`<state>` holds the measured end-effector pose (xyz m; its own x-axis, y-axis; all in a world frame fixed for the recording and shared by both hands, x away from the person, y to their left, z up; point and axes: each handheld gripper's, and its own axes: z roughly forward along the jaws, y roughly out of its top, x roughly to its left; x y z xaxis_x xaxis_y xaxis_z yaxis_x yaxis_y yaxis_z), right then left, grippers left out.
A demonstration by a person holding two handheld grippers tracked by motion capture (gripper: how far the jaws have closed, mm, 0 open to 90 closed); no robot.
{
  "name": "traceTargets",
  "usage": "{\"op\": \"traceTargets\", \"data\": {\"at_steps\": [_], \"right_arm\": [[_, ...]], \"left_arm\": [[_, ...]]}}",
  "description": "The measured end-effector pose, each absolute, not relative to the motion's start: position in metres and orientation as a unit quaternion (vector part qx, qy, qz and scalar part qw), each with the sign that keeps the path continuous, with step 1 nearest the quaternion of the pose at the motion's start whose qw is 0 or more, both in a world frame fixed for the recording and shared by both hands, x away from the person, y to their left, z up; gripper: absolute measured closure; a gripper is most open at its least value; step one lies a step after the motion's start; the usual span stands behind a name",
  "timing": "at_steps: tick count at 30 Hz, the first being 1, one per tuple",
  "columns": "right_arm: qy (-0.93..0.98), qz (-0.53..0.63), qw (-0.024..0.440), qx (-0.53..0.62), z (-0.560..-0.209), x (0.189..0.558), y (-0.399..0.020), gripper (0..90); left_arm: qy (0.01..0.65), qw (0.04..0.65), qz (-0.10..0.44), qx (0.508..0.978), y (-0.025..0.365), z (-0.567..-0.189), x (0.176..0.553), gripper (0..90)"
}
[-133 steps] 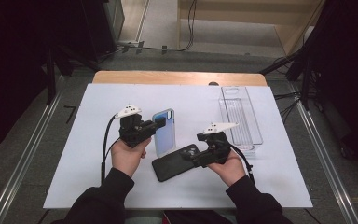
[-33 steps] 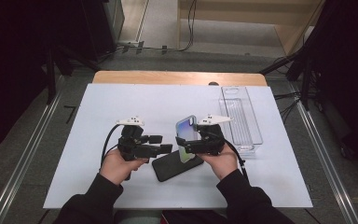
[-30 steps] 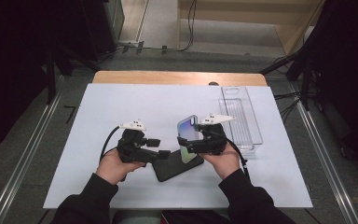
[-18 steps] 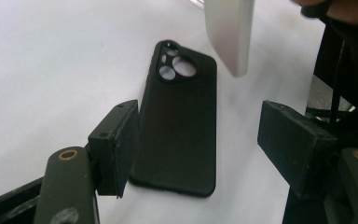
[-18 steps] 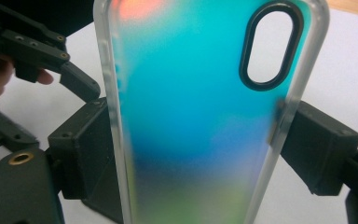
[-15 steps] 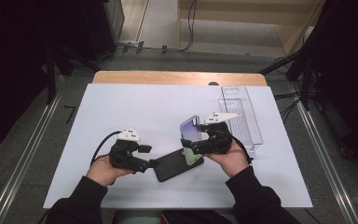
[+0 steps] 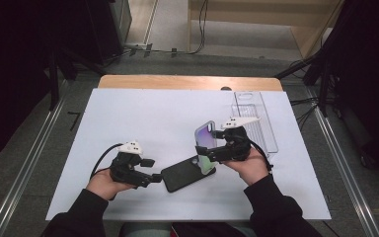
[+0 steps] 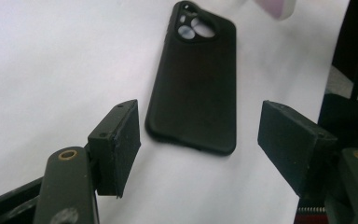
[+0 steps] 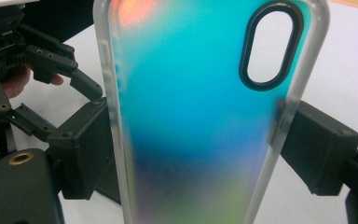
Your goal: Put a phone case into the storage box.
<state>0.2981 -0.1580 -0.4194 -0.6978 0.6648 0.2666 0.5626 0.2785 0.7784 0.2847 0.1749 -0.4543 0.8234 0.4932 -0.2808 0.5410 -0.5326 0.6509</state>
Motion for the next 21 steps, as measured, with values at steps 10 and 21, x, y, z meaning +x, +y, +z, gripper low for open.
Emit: {"op": "traceTargets", "data": {"at_steps": [10,21], "right_arm": [[0.795,0.463,0.057,0.389,-0.412,0.300,-0.167,14.8],[0.780,0.468,0.067,0.410,-0.402,0.302,-0.180,14.8]], "left_arm": [[0.321,0.383,-0.026,0.866,0.187,-0.457,0.280,30.0],[0.354,0.389,-0.015,0.850,0.195,-0.456,0.279,29.9]]}}
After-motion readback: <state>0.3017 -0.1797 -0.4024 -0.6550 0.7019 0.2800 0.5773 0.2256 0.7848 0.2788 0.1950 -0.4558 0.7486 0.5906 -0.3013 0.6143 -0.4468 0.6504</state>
